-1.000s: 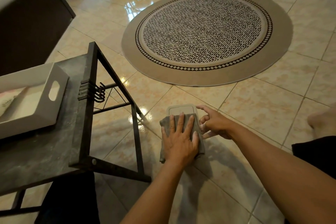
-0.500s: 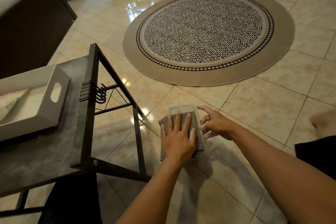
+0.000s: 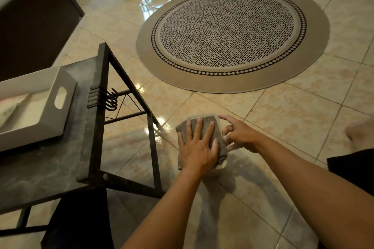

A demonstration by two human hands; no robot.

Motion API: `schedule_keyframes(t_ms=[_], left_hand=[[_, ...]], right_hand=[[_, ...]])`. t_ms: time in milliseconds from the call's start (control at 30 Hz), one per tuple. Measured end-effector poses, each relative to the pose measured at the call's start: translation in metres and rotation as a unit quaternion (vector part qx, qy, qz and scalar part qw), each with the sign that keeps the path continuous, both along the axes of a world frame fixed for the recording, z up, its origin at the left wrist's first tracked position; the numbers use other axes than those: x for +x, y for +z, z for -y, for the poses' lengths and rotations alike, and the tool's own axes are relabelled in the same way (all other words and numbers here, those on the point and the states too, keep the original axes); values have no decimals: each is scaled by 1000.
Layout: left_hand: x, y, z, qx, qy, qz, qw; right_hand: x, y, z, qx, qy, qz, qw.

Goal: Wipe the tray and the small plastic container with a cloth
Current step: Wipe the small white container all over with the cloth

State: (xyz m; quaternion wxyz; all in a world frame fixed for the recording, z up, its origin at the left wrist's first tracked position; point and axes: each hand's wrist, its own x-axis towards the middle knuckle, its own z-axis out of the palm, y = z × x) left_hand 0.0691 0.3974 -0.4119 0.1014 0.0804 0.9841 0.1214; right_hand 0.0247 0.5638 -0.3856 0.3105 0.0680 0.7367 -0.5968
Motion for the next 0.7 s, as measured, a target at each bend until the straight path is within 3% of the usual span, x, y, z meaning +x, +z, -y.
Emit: schedule_keyframes(t_ms=[167,333,467,700], left_hand=[[26,3,-7,-8,-13,4,1000],[0,3,-15,-15,-29,7,999],[3,1,-3,-1,23,7,1000],[-2,0,-20,-5,-12,1,1000]], right_hand=[[0,-3,-1,-7,-3,4,1000],[1,0,-1,-9,0,5,1000],[1,-3,-1,-15,-8,6,1000],[3,-3,-1,-14,-7,7,1000]])
